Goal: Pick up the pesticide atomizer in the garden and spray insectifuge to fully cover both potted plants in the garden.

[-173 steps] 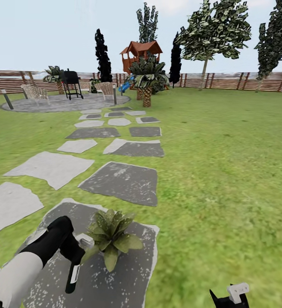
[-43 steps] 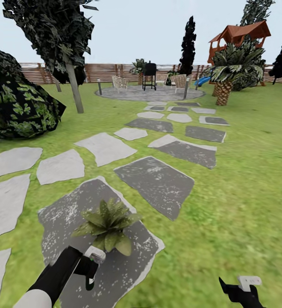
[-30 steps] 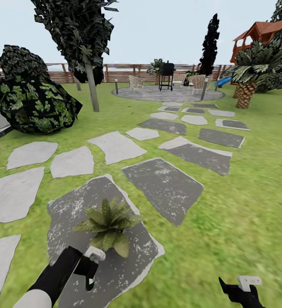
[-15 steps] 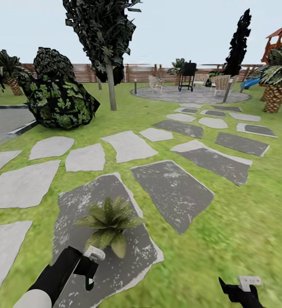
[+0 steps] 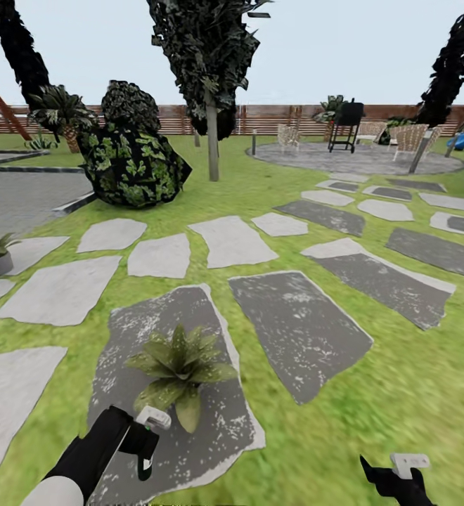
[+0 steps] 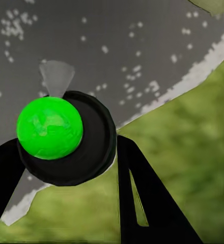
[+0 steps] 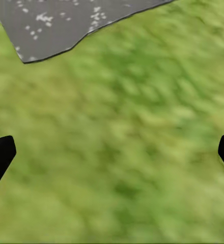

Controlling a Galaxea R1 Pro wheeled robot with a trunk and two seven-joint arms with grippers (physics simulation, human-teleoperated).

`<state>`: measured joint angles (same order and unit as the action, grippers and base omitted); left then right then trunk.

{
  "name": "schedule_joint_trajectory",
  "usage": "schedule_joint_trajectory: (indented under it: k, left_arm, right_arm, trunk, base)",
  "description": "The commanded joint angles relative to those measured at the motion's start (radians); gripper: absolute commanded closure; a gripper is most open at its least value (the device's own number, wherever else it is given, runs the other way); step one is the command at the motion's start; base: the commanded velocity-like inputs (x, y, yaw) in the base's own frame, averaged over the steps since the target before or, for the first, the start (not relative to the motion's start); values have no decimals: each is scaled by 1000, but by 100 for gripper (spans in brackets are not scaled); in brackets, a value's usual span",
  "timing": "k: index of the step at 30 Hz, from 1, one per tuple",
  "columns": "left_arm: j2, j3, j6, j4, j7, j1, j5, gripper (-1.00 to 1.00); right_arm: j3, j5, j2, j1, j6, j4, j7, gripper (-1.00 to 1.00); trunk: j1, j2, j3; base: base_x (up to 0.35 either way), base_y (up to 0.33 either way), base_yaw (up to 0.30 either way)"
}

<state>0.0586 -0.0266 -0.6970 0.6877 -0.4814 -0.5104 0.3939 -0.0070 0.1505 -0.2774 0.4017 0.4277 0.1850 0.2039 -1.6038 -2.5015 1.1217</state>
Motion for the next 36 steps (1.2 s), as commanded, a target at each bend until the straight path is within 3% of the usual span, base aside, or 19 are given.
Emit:
schedule_joint_trajectory:
  k: [1, 9, 15, 24, 30, 36]
  left_arm:
    - [1, -2, -3, 1, -8, 0, 10, 100]
    - [2, -3, -6, 1, -5, 0, 11, 100]
    - [1, -2, -9, -2, 70, 0, 8, 100]
    - [-2, -1, -8, -2, 78, 0, 7, 100]
    - [1, -1, -9, -2, 78, 0, 7, 100]
    - [1, -2, -9, -2, 78, 0, 7, 100]
  right_arm:
    - [-1, 11, 0, 0, 2, -1, 9, -100]
    - [-1, 11, 0, 0, 2, -1, 9, -100]
    - [-1, 11, 0, 0, 2, -1, 9, -100]
    - [2, 6, -5, 0, 2, -2, 11, -100]
    - [2, 7, -3, 0, 2, -1, 11, -100]
    - [2, 7, -2, 0, 2, -1, 11, -100]
  trunk:
    - [0, 0, 1]
    - [0, 0, 1]
    - [0, 0, 1]
    - [0, 0, 1]
    - [0, 0, 1]
    - [0, 0, 1]
  base:
    - [2, -306, 278]
    - [-35, -306, 278]
    - [-2, -305, 269]
    - [39, -302, 32]
    - [1, -64, 16]
    - [0, -1, 238]
